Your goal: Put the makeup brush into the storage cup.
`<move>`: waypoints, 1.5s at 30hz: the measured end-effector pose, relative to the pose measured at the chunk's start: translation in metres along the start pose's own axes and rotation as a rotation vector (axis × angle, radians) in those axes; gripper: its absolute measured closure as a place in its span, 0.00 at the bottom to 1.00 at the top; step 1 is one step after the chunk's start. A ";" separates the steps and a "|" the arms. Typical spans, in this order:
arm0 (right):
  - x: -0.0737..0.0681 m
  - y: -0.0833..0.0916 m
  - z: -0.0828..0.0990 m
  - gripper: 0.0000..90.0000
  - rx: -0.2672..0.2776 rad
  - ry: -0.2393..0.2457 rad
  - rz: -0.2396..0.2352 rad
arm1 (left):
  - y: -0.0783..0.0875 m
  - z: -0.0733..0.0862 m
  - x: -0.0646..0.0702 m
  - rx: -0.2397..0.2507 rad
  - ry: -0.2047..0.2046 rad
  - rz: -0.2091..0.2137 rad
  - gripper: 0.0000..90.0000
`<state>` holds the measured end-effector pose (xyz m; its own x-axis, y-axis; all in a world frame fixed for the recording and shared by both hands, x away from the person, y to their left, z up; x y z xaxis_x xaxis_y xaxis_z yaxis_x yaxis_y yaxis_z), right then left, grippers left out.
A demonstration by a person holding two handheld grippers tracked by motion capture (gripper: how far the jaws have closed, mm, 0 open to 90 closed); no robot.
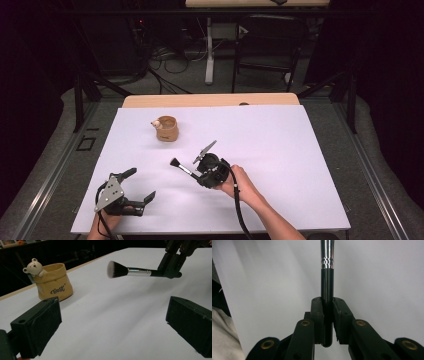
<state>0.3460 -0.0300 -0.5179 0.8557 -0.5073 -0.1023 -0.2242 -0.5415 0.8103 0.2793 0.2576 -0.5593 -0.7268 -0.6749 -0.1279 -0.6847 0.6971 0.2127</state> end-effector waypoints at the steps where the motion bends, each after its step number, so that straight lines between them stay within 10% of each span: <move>1: 0.001 0.001 0.001 0.88 0.006 0.000 0.003 | 0.000 0.000 0.000 -0.001 0.000 -0.001 0.00; 45: 0.008 0.030 0.042 0.88 0.316 0.034 0.052 | -0.013 -0.003 0.004 -0.070 0.025 0.003 0.00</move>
<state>0.3262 -0.0789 -0.5184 0.8529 -0.5203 -0.0419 -0.3974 -0.6992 0.5943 0.2855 0.2449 -0.5598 -0.7265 -0.6794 -0.1032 -0.6766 0.6810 0.2801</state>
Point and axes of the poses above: each handheld gripper's, and its own axes: y roughly backward along the jaws, z roughly out of its underside, x roughly to its right, the point moved 2 cm from there along -y, roughly forward along the jaws, and after that the axes turned 4 degrees about x, right-handed, at the moved point
